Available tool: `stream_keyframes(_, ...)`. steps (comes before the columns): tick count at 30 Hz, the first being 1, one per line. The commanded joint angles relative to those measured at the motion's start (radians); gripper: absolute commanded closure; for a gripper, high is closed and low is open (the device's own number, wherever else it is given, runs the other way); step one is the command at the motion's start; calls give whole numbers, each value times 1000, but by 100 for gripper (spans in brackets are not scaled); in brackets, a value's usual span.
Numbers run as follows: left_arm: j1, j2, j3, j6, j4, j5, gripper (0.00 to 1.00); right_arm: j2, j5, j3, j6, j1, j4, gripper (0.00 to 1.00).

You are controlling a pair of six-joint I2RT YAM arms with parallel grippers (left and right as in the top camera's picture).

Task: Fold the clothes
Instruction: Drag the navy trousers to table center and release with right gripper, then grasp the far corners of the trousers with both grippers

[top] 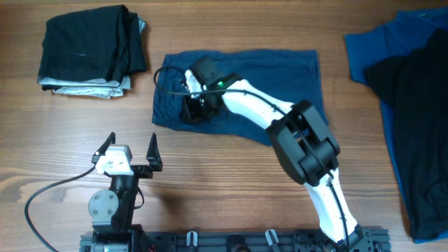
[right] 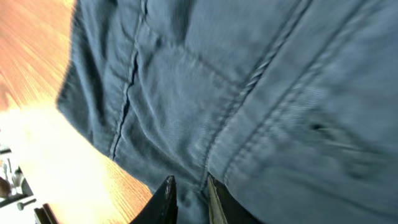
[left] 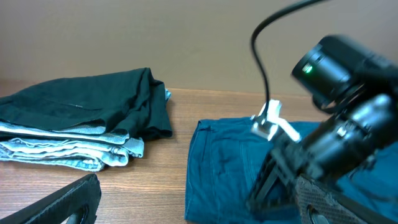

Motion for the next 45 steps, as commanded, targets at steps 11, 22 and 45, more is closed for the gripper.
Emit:
stream_keyframes(11,2,-7,-6,19,9,15,0,-309,163,25,-249,-397,-221,59)
stream_keyframes(22,2,121,142,39,5,195,0,-309,347,24,-369,-650,-354,41)
stream_keyframes(45,2,1803,1461,127,-481,261,1,-258,296,-29,-422,-782,-208,71)
